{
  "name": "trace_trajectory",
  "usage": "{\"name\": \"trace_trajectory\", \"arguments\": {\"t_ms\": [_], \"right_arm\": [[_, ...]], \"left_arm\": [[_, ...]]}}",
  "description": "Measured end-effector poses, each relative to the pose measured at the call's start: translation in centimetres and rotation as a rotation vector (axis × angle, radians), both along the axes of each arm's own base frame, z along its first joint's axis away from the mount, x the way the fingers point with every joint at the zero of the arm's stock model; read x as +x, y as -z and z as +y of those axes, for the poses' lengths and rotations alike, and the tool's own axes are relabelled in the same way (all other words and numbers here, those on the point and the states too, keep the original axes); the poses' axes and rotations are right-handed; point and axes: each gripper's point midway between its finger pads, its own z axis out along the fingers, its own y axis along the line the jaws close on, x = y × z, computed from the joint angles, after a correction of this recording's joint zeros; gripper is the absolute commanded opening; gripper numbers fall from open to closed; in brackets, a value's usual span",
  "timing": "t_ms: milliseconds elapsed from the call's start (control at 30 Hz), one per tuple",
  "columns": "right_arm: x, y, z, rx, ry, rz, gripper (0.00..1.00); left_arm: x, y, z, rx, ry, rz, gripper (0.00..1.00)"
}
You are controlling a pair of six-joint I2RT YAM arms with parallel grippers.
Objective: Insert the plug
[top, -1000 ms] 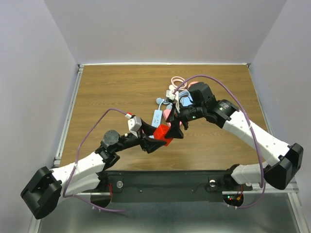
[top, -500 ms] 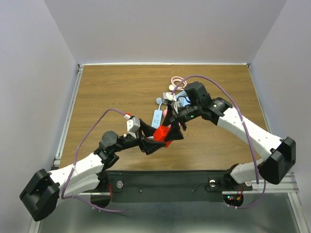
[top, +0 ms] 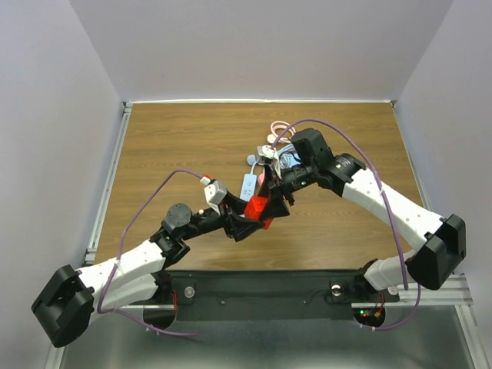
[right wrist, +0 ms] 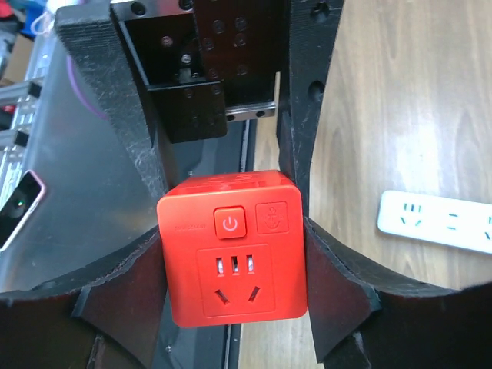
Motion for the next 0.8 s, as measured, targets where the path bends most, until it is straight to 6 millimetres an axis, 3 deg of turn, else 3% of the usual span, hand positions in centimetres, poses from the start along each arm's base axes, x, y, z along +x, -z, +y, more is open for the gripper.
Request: {"name": "trace_trajectory", "arguments": {"t_ms": [200, 333, 567, 800], "right_arm": [[1.2, -0.6, -0.7, -0.02, 0.089, -0.05, 0.0], [2.3, -0.9, -1.2, -0.044, 0.169, -0.084, 0.0], [8.8, 0.7, -4.9, -0.204, 0.518, -0.185, 0.0], [9.8, 0.9, -5.6, -0.228, 0.569, -0.207, 0.0]], "left_arm": [[0.6, -0.6, -0.4, 0.004, -0.018, 0.01, 0.66], [1.4, -0.8, -0.2, 0.006, -0.061, 0.012, 0.9], [5.0, 2.3, 2.2, 0.101, -0.283, 0.102, 0.94], [6.8, 3.2, 4.9, 0.107, -0.438, 0.137, 0.92]]}}
